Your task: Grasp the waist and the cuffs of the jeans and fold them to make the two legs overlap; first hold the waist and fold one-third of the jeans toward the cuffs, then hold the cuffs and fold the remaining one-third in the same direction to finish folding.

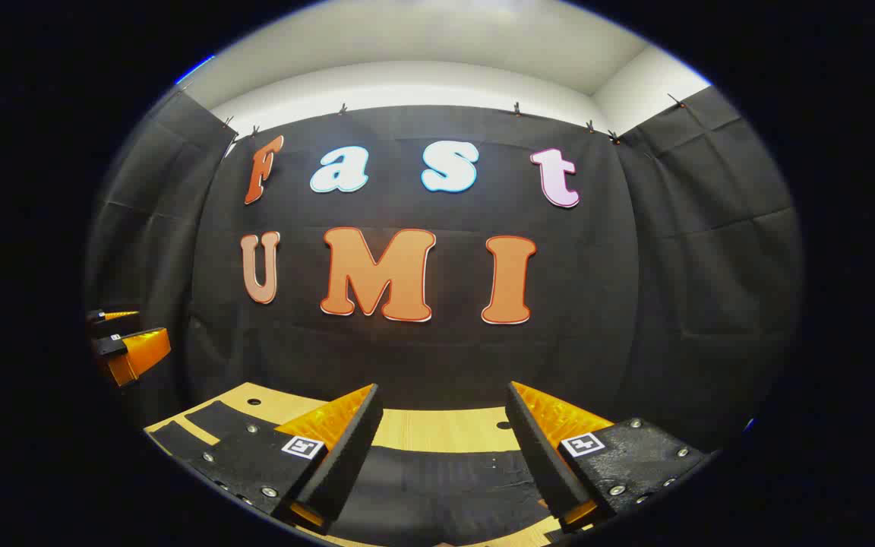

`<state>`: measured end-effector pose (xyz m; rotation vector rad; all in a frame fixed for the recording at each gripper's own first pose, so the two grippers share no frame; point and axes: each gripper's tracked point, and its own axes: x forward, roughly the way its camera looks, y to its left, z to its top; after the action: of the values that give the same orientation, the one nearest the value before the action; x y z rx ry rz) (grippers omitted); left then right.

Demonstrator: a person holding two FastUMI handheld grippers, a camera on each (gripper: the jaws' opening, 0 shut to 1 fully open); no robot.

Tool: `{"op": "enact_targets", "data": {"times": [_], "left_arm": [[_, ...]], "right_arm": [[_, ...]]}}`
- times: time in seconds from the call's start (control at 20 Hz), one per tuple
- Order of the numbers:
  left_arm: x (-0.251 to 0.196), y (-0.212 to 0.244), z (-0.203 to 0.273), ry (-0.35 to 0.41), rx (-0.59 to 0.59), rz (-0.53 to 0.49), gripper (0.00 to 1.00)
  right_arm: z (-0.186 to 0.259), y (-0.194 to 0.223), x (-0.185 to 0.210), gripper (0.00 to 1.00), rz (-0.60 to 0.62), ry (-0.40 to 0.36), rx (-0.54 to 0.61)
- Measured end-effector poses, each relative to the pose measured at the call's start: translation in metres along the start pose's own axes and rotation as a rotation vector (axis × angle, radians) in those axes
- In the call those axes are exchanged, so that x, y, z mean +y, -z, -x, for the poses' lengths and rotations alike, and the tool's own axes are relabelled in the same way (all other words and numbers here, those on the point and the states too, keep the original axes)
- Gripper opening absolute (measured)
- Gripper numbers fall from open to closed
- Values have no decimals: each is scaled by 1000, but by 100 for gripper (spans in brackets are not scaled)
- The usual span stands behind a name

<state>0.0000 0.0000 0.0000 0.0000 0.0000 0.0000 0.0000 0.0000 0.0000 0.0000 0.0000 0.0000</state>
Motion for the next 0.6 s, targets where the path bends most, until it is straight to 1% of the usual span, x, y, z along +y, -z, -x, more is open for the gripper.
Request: {"op": "enact_targets", "data": {"times": [0.05, 0.15, 0.2, 0.3, 0.35, 0.4, 0.45, 0.5, 0.6], "left_arm": [[9, -3, -2, -11, -28, 14, 100], [21, 8, -3, -42, -22, 28, 100], [24, 14, -6, -48, -7, 23, 100], [29, 16, -12, -58, 13, -7, 99], [30, 15, -15, -66, 17, -21, 99], [32, 13, -17, -73, 16, -30, 99], [32, 12, -19, -79, 16, -32, 99], [31, 13, -23, -86, 24, -34, 99], [30, 20, -30, -98, 43, -42, 99]], "right_arm": [[0, 3, 3, 100, 11, -6, 12], [-3, 8, 7, 100, 34, -14, 40], [-5, 10, 8, 93, 40, -19, 44], [-13, 12, 8, 94, 39, -24, 50], [-18, 13, 8, 100, 39, -27, 54], [-21, 14, 8, 94, 37, -33, 54], [-25, 14, 8, 98, 32, -36, 53], [-29, 15, 9, 94, 22, -44, 61], [-35, 21, 12, 98, 4, -63, 75]]}}
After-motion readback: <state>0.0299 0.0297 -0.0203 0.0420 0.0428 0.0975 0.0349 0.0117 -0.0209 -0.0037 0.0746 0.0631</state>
